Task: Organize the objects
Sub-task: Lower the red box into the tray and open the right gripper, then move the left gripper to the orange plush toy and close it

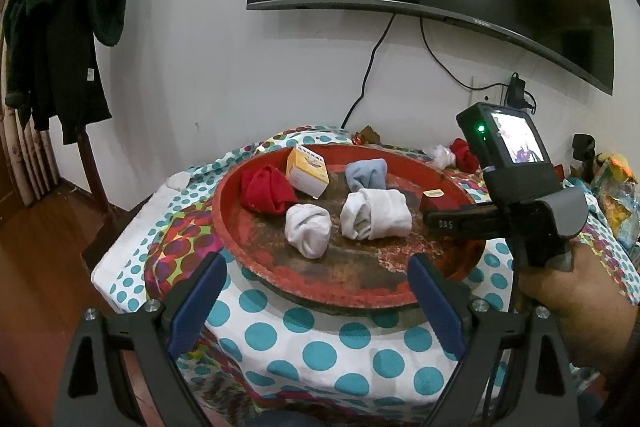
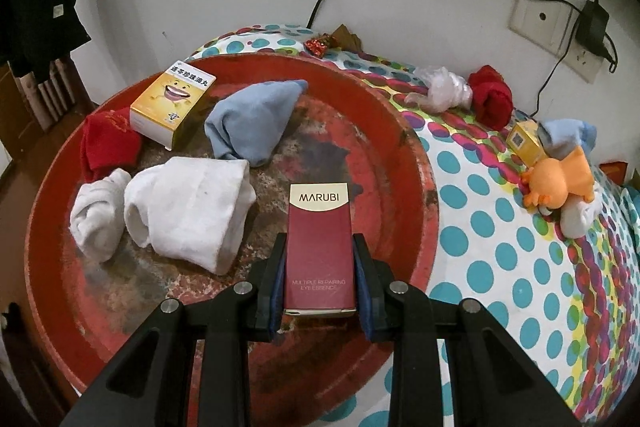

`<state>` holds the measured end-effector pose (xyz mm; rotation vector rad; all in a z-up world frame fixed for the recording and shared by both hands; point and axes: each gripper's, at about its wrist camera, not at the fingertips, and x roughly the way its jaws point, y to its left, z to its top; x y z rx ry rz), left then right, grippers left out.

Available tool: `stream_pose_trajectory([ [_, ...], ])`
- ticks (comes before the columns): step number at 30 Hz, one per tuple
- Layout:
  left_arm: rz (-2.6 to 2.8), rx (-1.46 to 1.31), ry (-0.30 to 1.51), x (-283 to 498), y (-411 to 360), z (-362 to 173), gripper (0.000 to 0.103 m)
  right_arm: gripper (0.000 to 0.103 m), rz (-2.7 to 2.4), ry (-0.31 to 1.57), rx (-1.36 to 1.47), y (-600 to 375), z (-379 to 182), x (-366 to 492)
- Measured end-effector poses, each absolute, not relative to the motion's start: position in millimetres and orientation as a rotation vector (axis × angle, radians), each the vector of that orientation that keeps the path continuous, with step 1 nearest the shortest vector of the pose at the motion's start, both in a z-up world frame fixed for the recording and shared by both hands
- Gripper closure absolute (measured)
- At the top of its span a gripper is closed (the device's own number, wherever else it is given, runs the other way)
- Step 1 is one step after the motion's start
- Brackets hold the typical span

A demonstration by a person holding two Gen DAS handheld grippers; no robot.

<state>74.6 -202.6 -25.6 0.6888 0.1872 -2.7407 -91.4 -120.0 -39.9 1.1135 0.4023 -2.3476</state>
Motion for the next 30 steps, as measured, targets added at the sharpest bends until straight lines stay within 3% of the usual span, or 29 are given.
stream_pose_trajectory([
  [7, -2.734, 0.694, 0.199, 73, -205, -27, 0.009, 0.074, -2.35, 0.416, 1.116, -125, -42, -91],
  [9, -2.735, 0.697, 0.208, 74, -205, -27, 0.009, 0.064, -2.338, 0.398, 1.111, -125, -41, -90],
  [11, -2.738, 0.688, 0.199, 74, -204, -27, 0.009, 0.038, -2.349, 0.387, 1.074, -124, -34, -87],
  [14, -2.745, 0.684, 0.204, 75, -204, -27, 0.009, 0.03, -2.37, 0.294, 1.006, -110, -16, -84],
  [21, -2.773, 0.667, 0.198, 75, -198, -25, 0.009, 0.022, -2.544, 0.225, 0.975, -47, 0, -105],
  [24, -2.803, 0.645, 0.175, 75, -191, -23, 0.009, 0.014, -2.677, 0.213, 1.025, 6, -7, -126],
  [30, -2.91, 0.649, 0.123, 68, -169, -28, 0.009, 0.014, -2.864, 0.084, 1.18, 110, -29, -163],
])
